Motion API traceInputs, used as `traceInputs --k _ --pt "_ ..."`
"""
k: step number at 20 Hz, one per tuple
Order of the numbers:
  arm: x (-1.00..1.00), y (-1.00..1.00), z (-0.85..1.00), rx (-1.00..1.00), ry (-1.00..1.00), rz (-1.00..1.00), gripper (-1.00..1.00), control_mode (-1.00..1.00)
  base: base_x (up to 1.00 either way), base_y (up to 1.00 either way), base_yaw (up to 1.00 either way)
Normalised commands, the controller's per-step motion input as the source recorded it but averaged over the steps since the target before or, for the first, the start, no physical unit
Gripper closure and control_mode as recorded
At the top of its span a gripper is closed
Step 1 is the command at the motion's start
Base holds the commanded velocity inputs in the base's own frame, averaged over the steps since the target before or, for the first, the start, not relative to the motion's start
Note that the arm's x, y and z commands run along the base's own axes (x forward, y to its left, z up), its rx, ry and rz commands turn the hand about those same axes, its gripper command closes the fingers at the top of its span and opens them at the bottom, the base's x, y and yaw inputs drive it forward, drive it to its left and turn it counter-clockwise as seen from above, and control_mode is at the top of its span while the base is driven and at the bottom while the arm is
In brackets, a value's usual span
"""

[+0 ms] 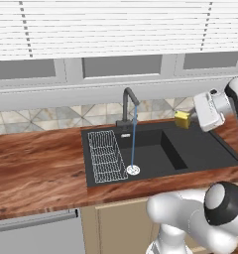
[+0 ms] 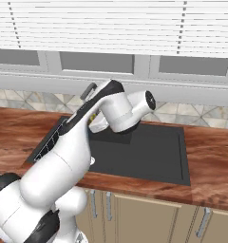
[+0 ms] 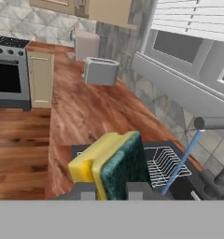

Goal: Soak the sponge with water for a few seconds and then drop it inside the sink.

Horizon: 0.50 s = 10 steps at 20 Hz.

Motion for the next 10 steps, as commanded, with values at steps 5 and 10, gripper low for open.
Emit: traceInputs --k 5,10 --pt "0.0 0.15 0.0 -0.07 -0.02 0.0 1.0 -1.0 0.0 0.0 0.0" --pt "-0.06 0.0 0.0 0.0 -0.01 0.06 1.0 -1.0 0.0 0.0 0.0"
